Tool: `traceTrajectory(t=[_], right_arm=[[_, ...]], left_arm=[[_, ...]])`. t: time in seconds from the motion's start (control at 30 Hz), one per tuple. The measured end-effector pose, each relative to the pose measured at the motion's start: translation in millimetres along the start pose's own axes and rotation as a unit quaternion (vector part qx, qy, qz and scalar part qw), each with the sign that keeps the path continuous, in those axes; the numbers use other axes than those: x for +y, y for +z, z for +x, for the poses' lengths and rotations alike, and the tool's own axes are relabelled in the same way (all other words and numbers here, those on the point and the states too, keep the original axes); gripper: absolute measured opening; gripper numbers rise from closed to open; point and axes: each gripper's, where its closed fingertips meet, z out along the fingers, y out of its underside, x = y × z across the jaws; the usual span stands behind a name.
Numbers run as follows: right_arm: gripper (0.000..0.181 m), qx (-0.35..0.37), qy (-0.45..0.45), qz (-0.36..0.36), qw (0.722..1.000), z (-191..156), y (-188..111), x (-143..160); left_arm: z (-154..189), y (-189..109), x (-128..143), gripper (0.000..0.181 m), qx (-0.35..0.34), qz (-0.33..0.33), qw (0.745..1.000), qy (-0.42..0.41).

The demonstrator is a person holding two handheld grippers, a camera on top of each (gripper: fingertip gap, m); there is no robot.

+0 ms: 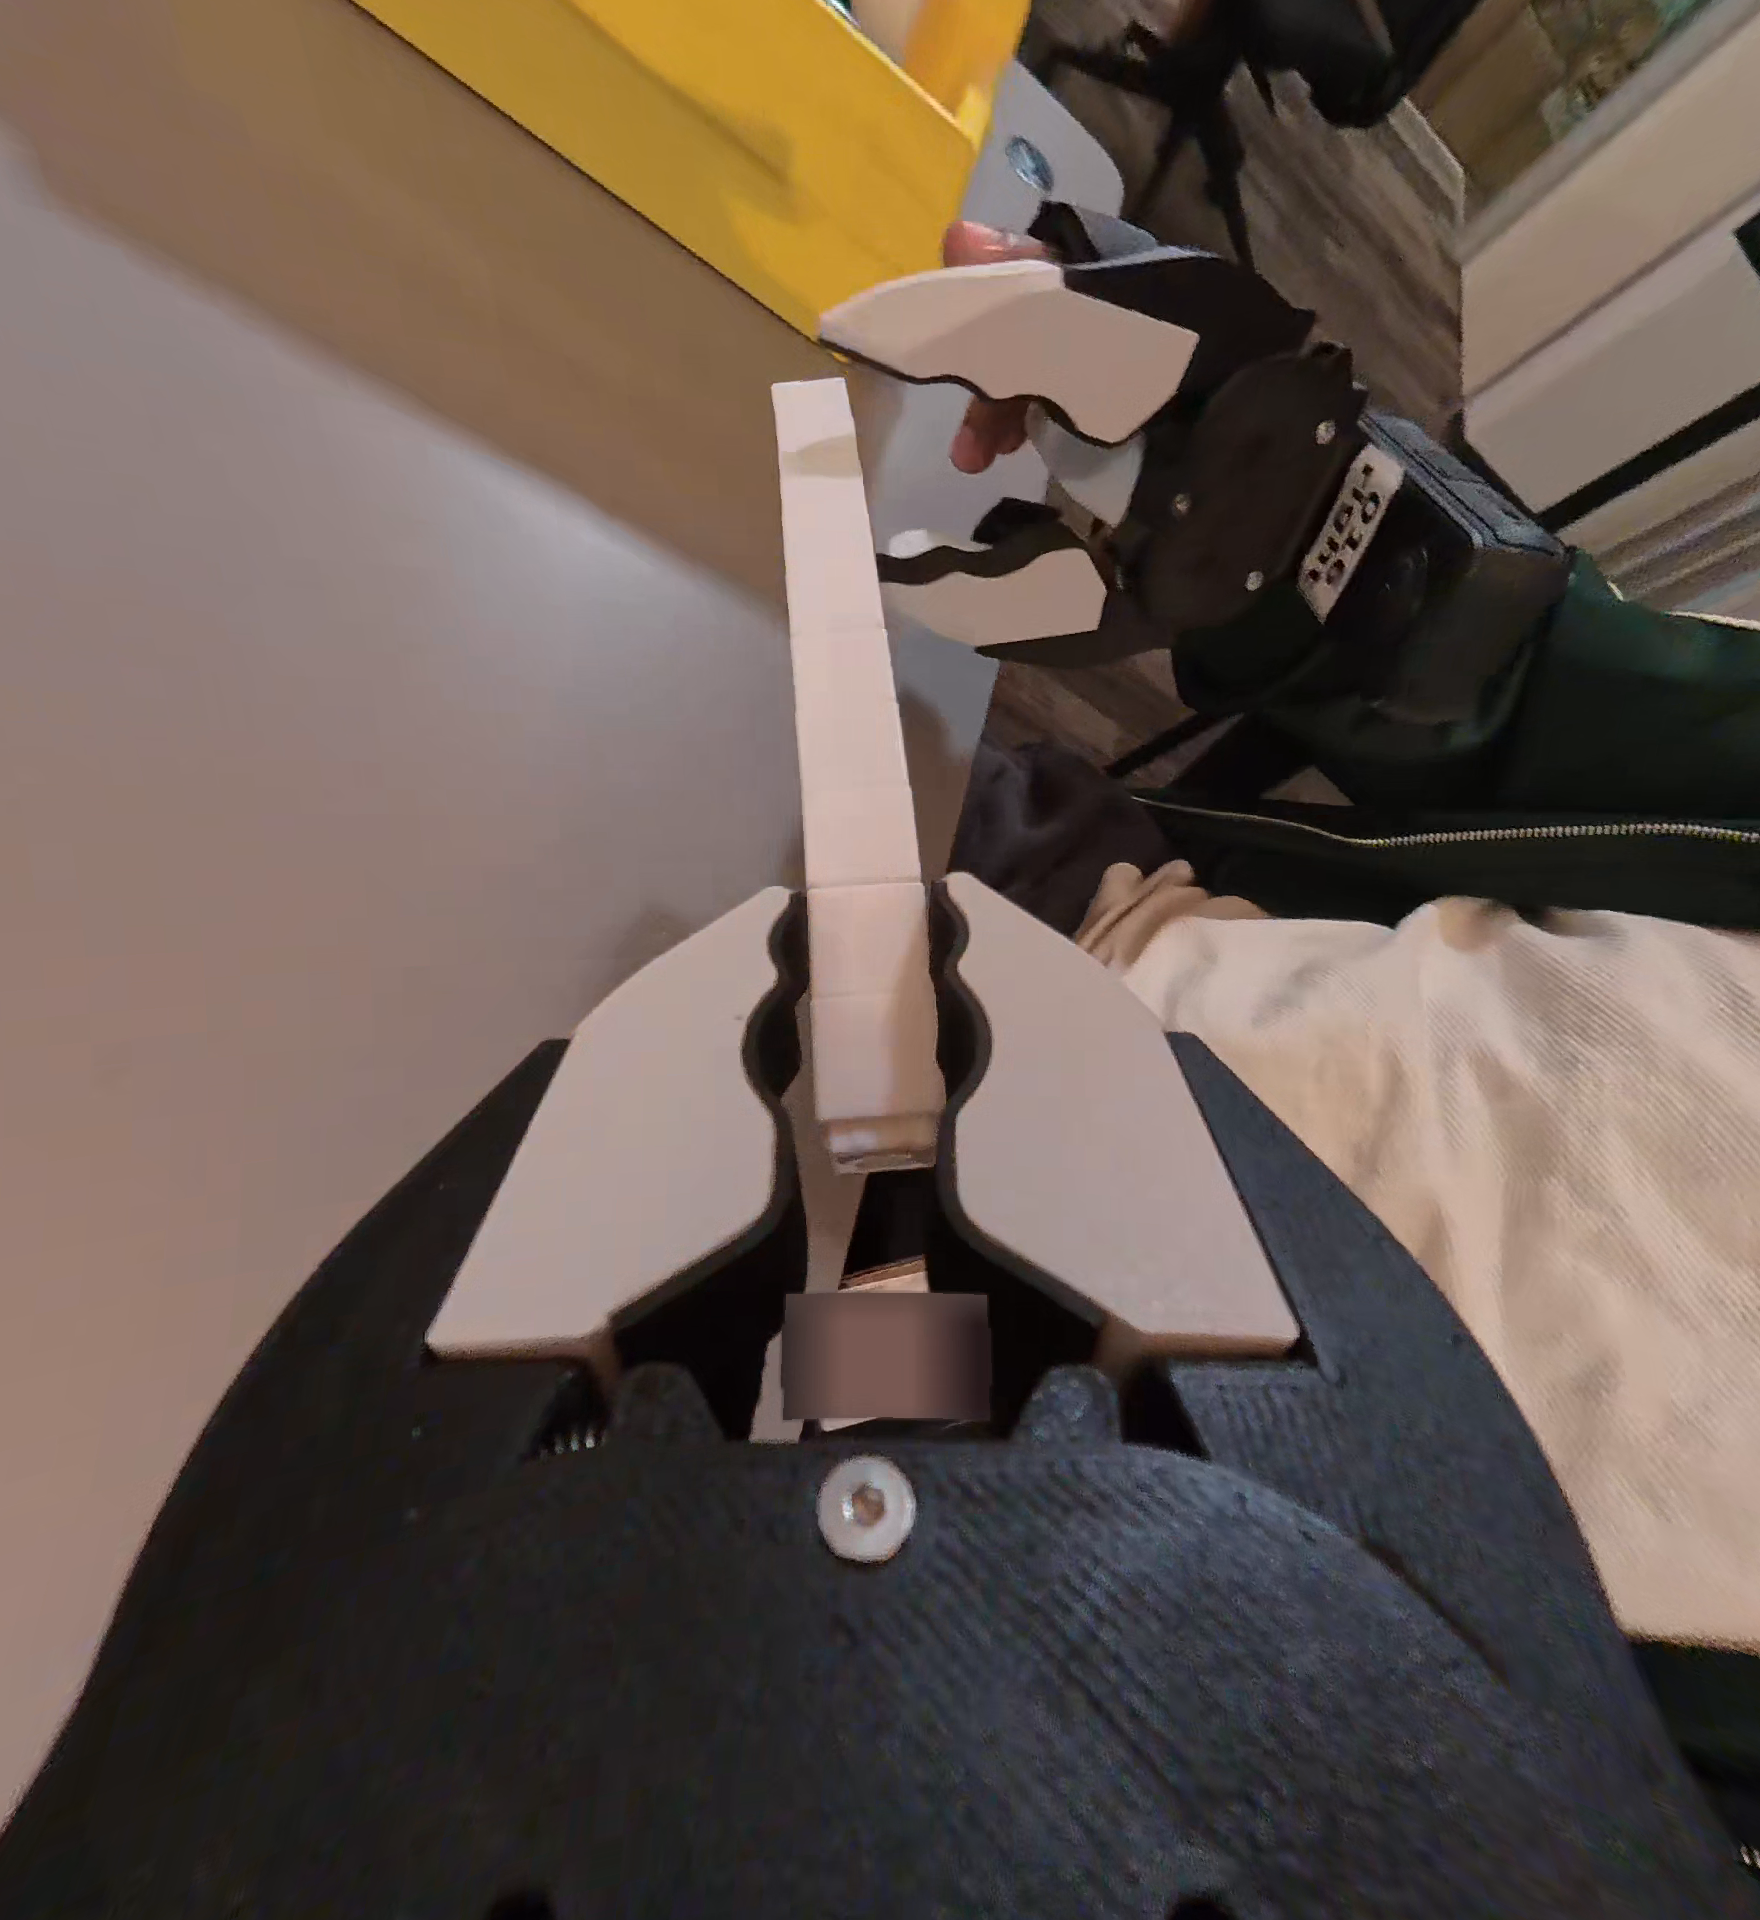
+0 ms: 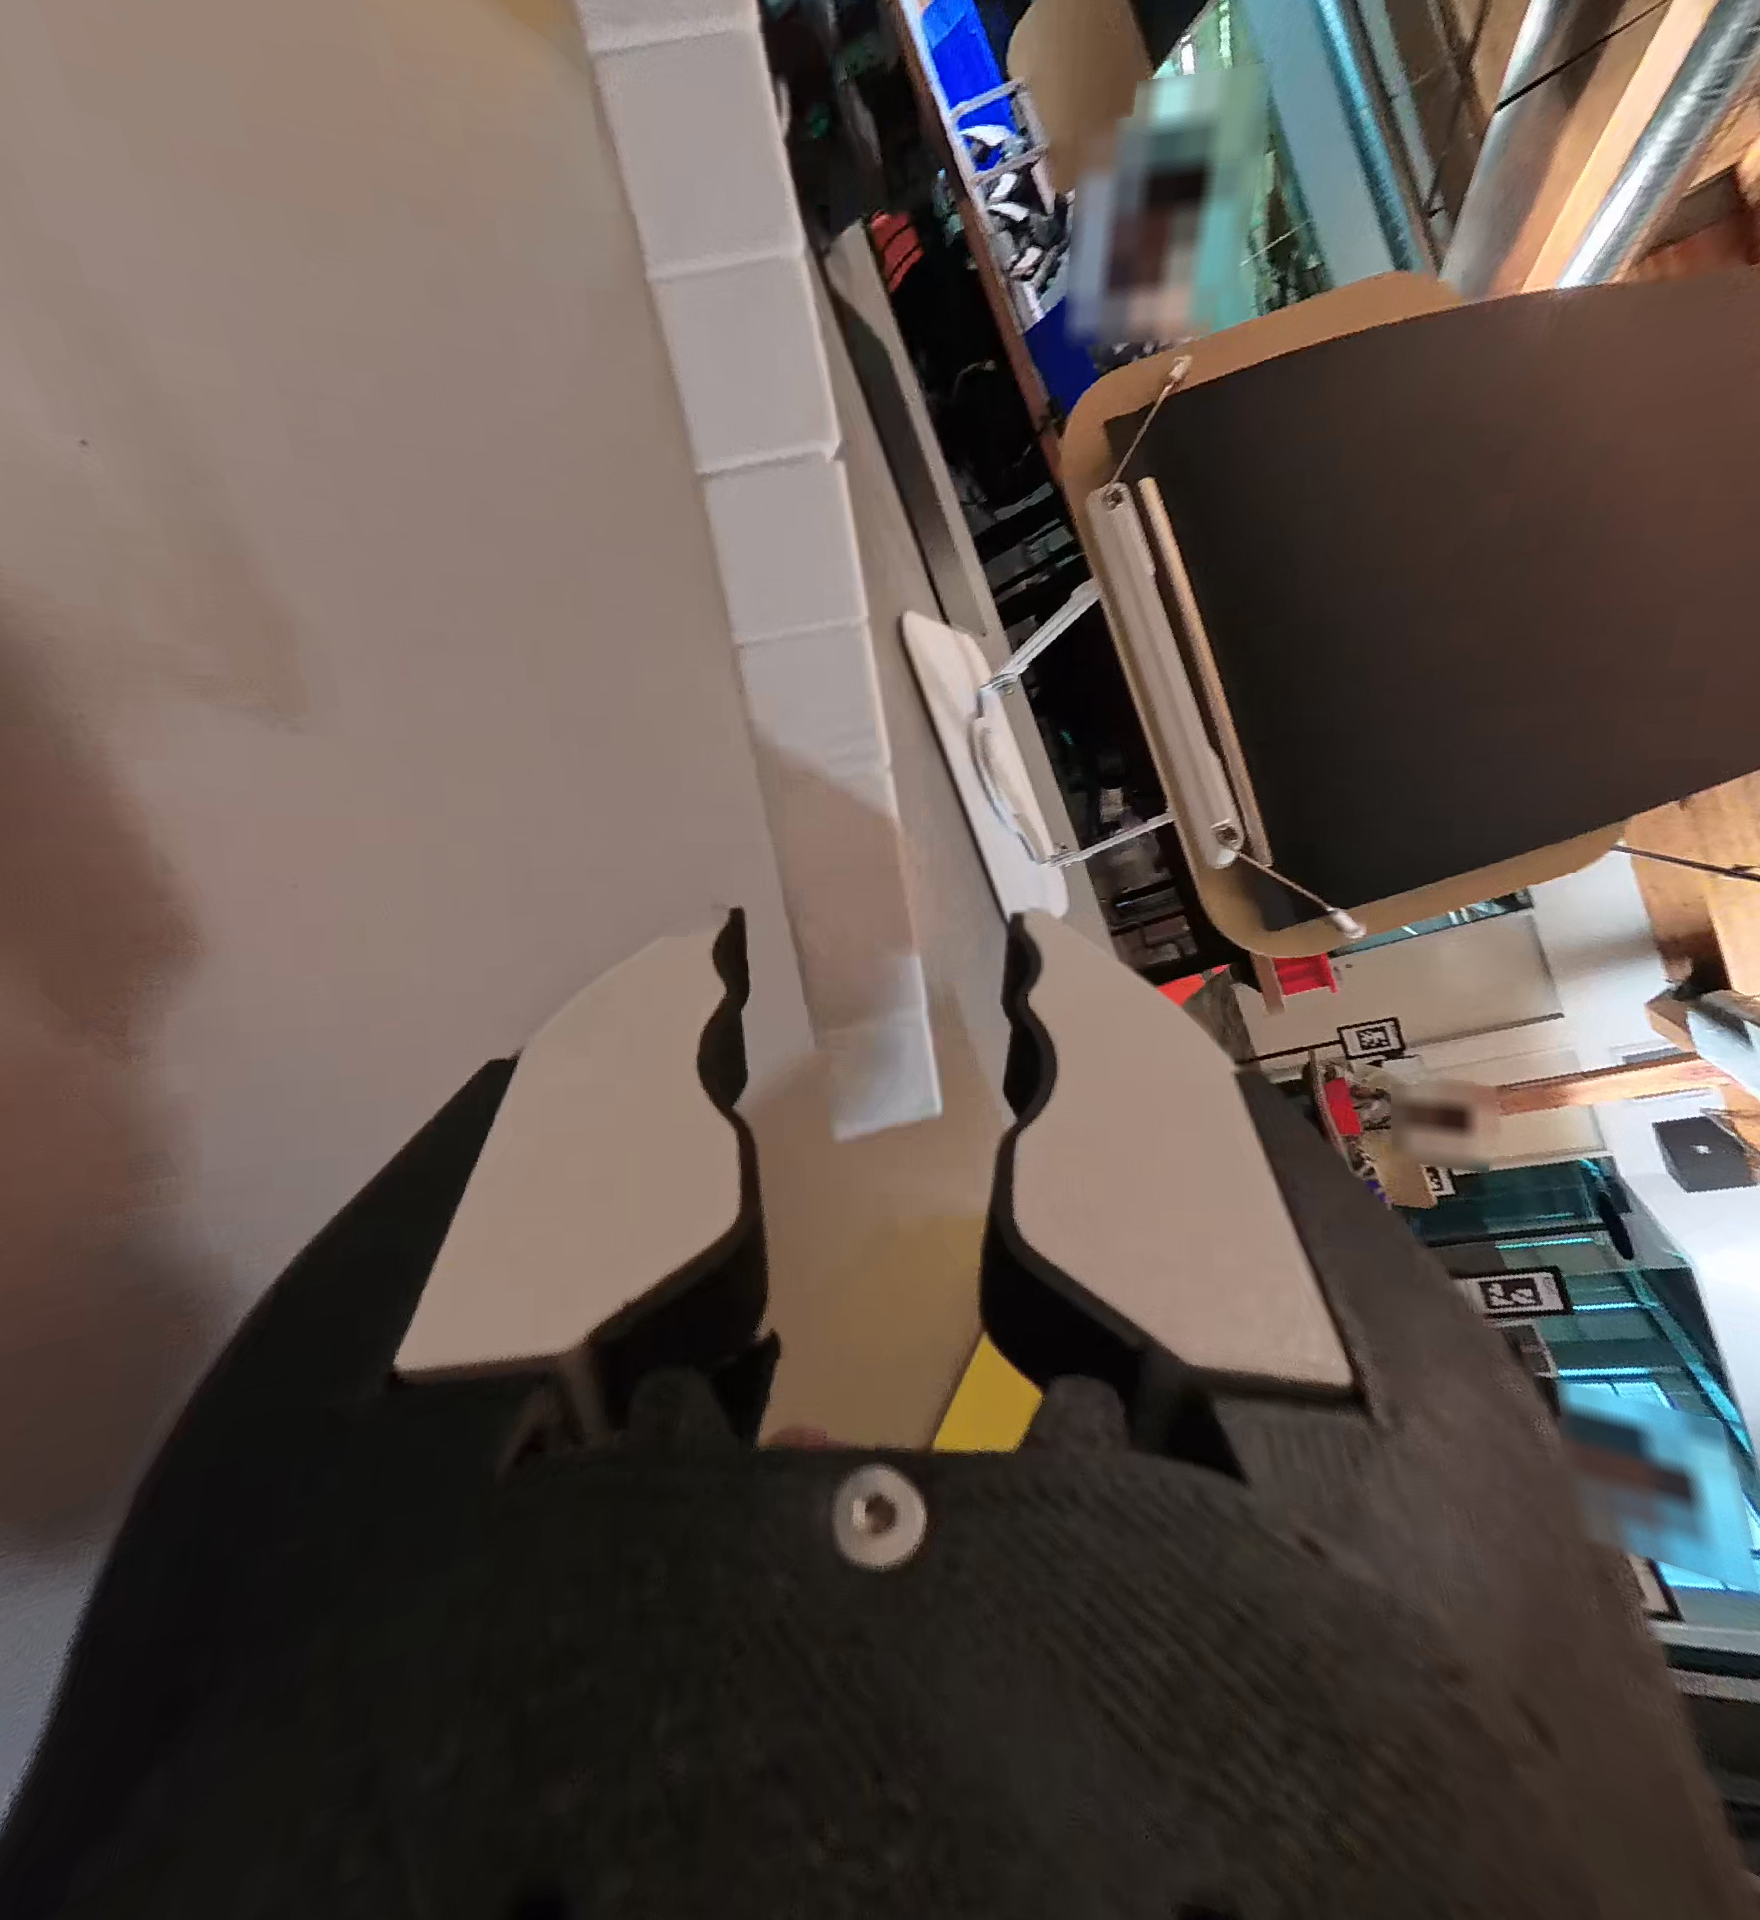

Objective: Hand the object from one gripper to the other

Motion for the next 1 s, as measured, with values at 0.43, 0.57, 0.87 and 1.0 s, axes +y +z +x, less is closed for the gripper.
traceTrajectory(t=[0.43, 0.57, 0.87, 1.0], right_arm=[[0.023, -0.061, 0.118, 0.011, 0.991, -9.7, 1.0, 0.3], [0.023, -0.092, 0.287, 0.066, 0.951, 5.9, -5.0, -2.7], [0.023, -0.194, 0.508, 0.266, 0.796, 25.4, -28.2, -46.0], [0.023, -0.243, 0.538, 0.309, 0.745, 17.6, -29.0, -71.4]], left_arm=[[21.6, -16.5, -33.3, 0.084, 0.048, 0.119, 0.991, 0.03], [25.7, -57.9, -72.9, 0.107, 0.037, 0.294, 0.952, 0.079], [26.5, -60.1, -73.6, 0.071, 0.129, 0.432, 0.887, 0.101], [28.2, -25.7, -56.9, 0.052, 0.119, 0.445, 0.878, 0.128]])
